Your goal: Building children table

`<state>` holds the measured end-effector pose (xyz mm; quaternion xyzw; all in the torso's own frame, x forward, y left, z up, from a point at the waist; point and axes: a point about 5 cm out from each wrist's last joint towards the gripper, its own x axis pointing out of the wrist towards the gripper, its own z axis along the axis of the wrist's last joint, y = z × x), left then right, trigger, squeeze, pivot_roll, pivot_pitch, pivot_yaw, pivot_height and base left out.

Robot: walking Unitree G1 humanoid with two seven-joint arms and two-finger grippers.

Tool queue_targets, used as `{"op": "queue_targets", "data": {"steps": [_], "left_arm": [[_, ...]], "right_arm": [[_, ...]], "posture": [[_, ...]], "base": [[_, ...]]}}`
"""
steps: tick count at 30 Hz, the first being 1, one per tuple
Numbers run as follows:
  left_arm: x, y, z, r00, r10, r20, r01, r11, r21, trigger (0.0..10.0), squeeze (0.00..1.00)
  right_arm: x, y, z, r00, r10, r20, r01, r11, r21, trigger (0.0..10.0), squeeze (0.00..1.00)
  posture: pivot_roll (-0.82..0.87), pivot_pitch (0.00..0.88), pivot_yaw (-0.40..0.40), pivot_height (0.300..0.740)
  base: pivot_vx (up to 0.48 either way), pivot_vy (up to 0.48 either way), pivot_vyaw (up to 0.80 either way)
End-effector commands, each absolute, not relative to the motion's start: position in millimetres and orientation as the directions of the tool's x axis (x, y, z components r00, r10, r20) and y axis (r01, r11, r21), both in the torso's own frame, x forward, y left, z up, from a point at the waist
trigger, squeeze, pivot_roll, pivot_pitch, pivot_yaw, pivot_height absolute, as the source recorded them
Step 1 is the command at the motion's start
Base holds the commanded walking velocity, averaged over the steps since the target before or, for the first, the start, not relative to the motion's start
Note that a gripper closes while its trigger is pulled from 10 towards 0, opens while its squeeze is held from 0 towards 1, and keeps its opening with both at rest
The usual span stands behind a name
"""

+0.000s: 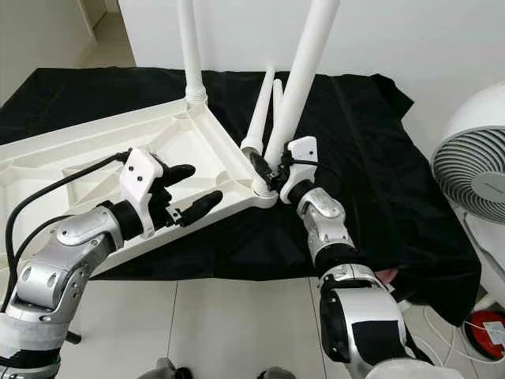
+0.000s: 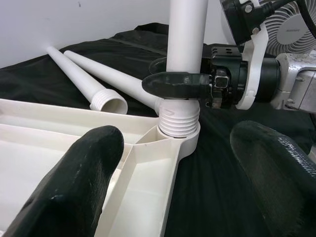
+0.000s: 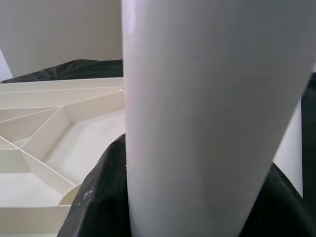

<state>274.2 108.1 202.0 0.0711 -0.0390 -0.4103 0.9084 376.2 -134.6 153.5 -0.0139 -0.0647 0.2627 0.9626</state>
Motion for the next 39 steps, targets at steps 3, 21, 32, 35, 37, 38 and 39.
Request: {"op": "queue_targets", "data": {"steps": [3,21,32,35,37,38,39], "left_arm": [[273,108,202,0.674,-0.739,0.014,0.728,0.667,0.159,10.0,0.00],[279,117,203,0.692,-0.722,0.002,0.709,0.680,0.187,10.0,0.00],[282,120,203,0.697,-0.717,-0.001,0.703,0.682,0.201,10.0,0.00],[282,119,204,0.696,-0.718,0.001,0.703,0.682,0.202,10.0,0.00],[282,119,204,0.695,-0.719,0.002,0.704,0.681,0.204,10.0,0.00],[281,119,204,0.695,-0.719,0.002,0.704,0.680,0.204,10.0,0.00],[281,119,204,0.695,-0.719,0.002,0.704,0.680,0.204,10.0,0.00]], "right_arm": [[367,-135,117,0.886,0.461,-0.041,-0.463,0.885,-0.051,10.0,0.00],[350,-95,132,0.789,0.613,0.045,-0.612,0.790,-0.036,10.0,0.00],[335,-81,139,0.734,0.678,0.040,-0.677,0.735,-0.049,10.0,0.00],[337,-84,138,0.751,0.659,0.026,-0.657,0.751,-0.065,10.0,0.00],[338,-87,136,0.776,0.631,0.014,-0.628,0.775,-0.073,10.0,0.00],[338,-88,135,0.787,0.617,0.010,-0.614,0.785,-0.080,10.0,0.00],[338,-88,134,0.793,0.609,0.008,-0.606,0.791,-0.084,10.0,0.00]], "posture": [[-0.05,0.087,0.027,0.740],[-0.05,0.068,0.007,0.740],[-0.06,0.058,0.001,0.740],[-0.06,0.058,0.001,0.740],[-0.05,0.058,0.001,0.740],[-0.05,0.058,0.001,0.740],[-0.05,0.058,0.001,0.740]], "base": [[0.000,0.000,0.00],[0.000,0.000,0.00],[0.000,0.000,0.00],[0.000,0.000,0.00],[0.000,0.000,0.00],[0.000,0.000,0.00],[0.000,0.000,0.00]]}}
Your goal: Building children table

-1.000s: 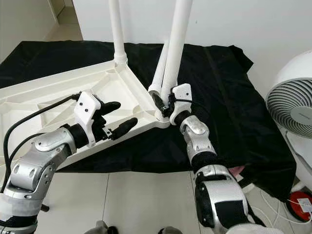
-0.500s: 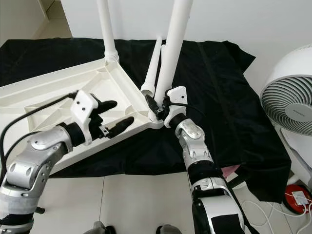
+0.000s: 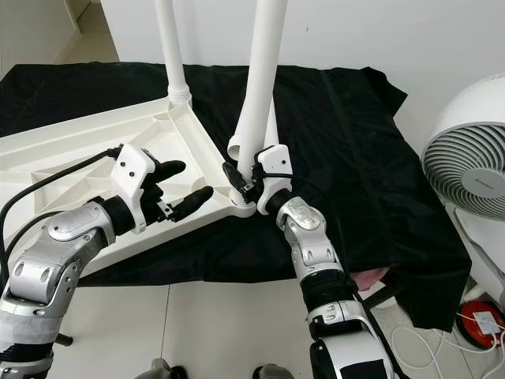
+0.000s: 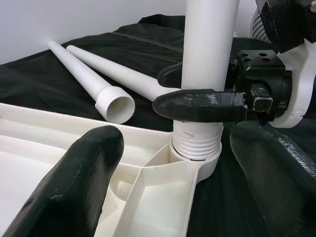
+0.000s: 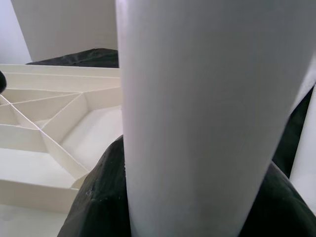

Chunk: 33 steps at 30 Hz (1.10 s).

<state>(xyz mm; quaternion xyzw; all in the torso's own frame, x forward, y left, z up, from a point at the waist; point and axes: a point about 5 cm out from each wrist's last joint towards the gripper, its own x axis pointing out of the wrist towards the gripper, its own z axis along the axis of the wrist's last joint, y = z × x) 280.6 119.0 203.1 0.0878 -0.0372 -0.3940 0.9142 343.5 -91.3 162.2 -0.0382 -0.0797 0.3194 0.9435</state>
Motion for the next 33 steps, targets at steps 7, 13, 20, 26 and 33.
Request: {"op": "queue_targets", "data": {"steps": [7,13,20,26,33], "left_arm": [[282,120,204,0.697,-0.717,0.001,0.701,0.683,0.206,10.0,0.00],[282,120,205,0.699,-0.715,0.002,0.698,0.684,0.212,10.0,0.00],[283,123,205,0.703,-0.711,-0.003,0.695,0.686,0.216,10.0,0.00],[285,124,205,0.703,-0.711,-0.005,0.695,0.685,0.221,10.0,0.00],[288,129,205,0.707,-0.707,-0.024,0.692,0.685,0.230,10.0,0.00]], "right_arm": [[339,-91,128,0.867,0.498,-0.026,-0.498,0.864,-0.077,10.0,0.00],[341,-94,121,0.938,0.344,-0.042,-0.345,0.938,-0.031,10.0,0.00],[341,-98,115,0.987,0.153,-0.049,-0.153,0.988,0.015,10.0,0.00],[336,-89,120,0.998,0.058,-0.003,-0.058,0.998,0.027,10.0,0.00],[332,-79,122,0.993,0.117,0.028,-0.118,0.993,0.020,10.0,0.00]], "posture": [[-0.05,0.065,0.004,0.740],[-0.05,0.071,0.005,0.740],[-0.05,0.068,0.007,0.740],[-0.05,0.066,0.013,0.740],[-0.05,0.066,0.013,0.740]], "base": [[0.000,0.000,0.00],[0.000,0.000,0.00],[0.000,0.000,0.00],[0.000,0.000,0.00],[0.000,0.000,0.00]]}}
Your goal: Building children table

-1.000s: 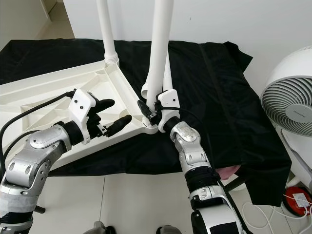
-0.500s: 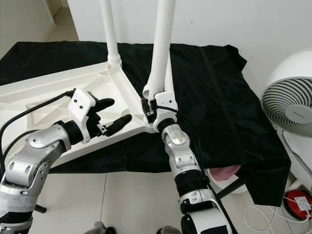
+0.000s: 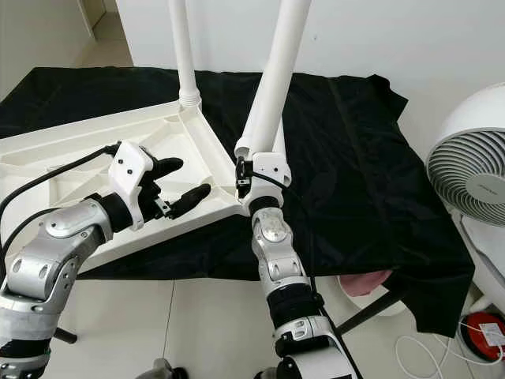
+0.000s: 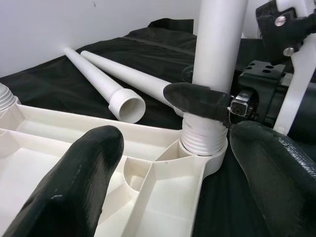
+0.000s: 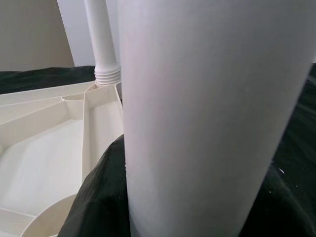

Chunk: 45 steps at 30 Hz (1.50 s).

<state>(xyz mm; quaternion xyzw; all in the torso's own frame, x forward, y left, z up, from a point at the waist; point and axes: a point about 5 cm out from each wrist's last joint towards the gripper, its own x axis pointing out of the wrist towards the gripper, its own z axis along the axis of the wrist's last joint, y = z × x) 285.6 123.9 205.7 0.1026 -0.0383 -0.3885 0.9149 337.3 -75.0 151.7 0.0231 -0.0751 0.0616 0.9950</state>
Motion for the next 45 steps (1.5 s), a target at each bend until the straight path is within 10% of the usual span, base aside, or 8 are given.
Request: {"op": "queue_targets", "data": {"steps": [1,14,26,27,36,37,45], "left_arm": [[288,129,205,0.707,-0.707,-0.024,0.692,0.685,0.230,10.0,0.00],[306,160,228,0.769,-0.639,0.003,0.603,0.727,0.329,10.0,0.00],[327,147,268,0.769,-0.620,0.156,0.582,0.780,0.232,10.0,0.02],[329,142,276,0.755,-0.628,0.191,0.600,0.778,0.186,10.0,1.00],[326,104,311,0.620,-0.718,0.315,0.721,0.680,0.131,10.0,1.00],[324,96,314,0.590,-0.743,0.317,0.747,0.651,0.136,10.0,0.05],[322,72,310,0.518,-0.818,0.248,0.807,0.564,0.175,10.0,0.00]], "right_arm": [[332,-79,122,0.993,0.117,0.028,-0.118,0.993,0.020,10.0,0.00],[332,-83,221,0.909,0.188,0.372,-0.184,0.982,-0.047,10.0,0.00],[338,-85,204,0.922,0.244,0.302,-0.228,0.970,-0.090,10.0,0.00],[339,-86,203,0.924,0.260,0.280,-0.240,0.965,-0.106,10.0,0.00],[351,-91,204,0.911,0.359,0.203,-0.322,0.927,-0.194,10.0,0.00],[353,-92,204,0.908,0.374,0.189,-0.337,0.920,-0.200,10.0,0.00],[362,-94,210,0.890,0.422,0.174,-0.371,0.891,-0.261,10.0,0.00]], "posture": [[-0.05,0.066,0.013,0.740],[-0.06,0.066,0.019,0.740],[-0.05,0.059,0.008,0.740],[-0.05,0.059,0.008,0.740],[-0.04,0.050,0.012,0.740],[-0.04,0.052,0.011,0.740],[-0.05,0.050,0.022,0.740]], "base": [[0.000,0.000,0.00],[0.000,0.000,0.00],[0.000,0.000,0.00],[0.000,0.000,0.00],[0.000,0.000,0.00],[0.000,0.000,0.00],[0.000,0.000,0.00]]}}
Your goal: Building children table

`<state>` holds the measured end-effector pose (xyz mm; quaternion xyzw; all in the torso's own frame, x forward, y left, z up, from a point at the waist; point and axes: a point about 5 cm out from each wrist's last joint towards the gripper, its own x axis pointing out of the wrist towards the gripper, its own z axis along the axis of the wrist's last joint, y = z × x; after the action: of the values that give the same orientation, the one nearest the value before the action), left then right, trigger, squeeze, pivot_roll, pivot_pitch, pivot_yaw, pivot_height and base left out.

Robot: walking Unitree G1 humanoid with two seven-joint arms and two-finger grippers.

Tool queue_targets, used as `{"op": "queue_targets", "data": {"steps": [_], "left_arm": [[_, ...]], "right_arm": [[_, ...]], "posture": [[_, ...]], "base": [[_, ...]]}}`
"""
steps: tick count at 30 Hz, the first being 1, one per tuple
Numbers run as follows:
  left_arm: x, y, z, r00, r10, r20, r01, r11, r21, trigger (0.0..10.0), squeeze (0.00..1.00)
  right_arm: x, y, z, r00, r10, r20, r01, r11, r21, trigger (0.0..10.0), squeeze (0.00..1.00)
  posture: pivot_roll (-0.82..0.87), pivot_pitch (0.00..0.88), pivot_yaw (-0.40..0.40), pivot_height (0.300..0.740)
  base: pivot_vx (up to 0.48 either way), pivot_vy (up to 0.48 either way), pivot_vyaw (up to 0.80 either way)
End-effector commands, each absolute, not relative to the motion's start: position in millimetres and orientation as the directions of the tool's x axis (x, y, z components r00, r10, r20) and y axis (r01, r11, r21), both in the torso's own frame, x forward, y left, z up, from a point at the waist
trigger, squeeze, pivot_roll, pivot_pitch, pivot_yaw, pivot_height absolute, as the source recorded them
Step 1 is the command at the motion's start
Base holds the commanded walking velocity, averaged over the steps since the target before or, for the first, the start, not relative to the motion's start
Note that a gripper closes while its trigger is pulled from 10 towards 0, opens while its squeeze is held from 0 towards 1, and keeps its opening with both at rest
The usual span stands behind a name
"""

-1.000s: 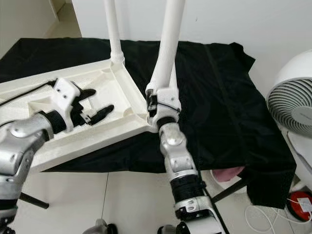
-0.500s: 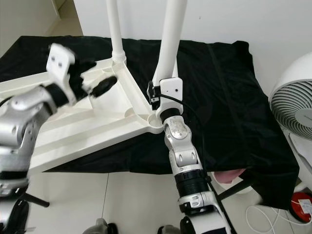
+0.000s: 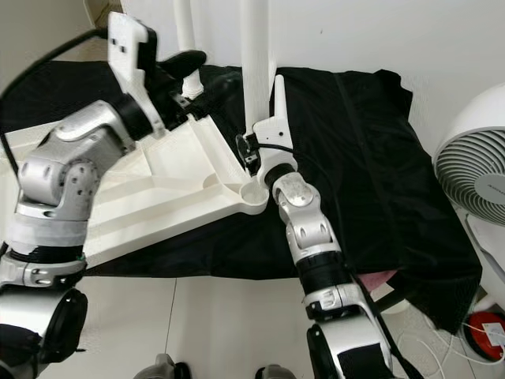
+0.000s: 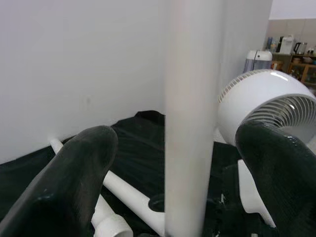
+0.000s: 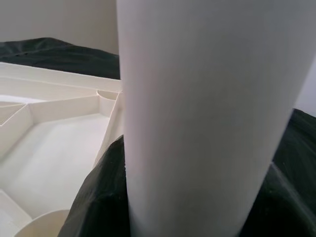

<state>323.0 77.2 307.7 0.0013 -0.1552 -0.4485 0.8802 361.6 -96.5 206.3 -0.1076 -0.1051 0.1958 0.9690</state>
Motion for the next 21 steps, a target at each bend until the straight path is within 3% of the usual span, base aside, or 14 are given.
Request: {"op": "queue_targets", "data": {"steps": [1,6,15,21], "left_arm": [[322,70,310,0.511,-0.825,0.242,0.813,0.555,0.176,10.0,0.00],[322,68,309,0.507,-0.830,0.234,0.816,0.549,0.178,10.0,0.00],[337,51,315,0.590,-0.781,0.203,0.776,0.618,0.123,10.0,0.00],[341,49,322,0.605,-0.765,0.220,0.765,0.635,0.108,10.0,0.00]], "right_arm": [[363,-94,211,0.887,0.428,0.175,-0.375,0.887,-0.271,10.0,0.00],[363,-93,212,0.885,0.432,0.172,-0.378,0.884,-0.275,10.0,0.00],[360,-84,209,0.832,0.539,0.131,-0.463,0.805,-0.369,10.0,0.00],[359,-82,205,0.820,0.563,0.109,-0.492,0.788,-0.369,10.0,0.00]], "posture": [[-0.05,0.050,0.022,0.740],[-0.05,0.050,0.022,0.740],[-0.06,0.034,0.040,0.740],[-0.06,0.028,0.041,0.740]], "base": [[0.000,0.000,0.00],[0.000,0.000,0.00],[0.000,0.000,0.00],[0.000,0.000,0.00]]}}
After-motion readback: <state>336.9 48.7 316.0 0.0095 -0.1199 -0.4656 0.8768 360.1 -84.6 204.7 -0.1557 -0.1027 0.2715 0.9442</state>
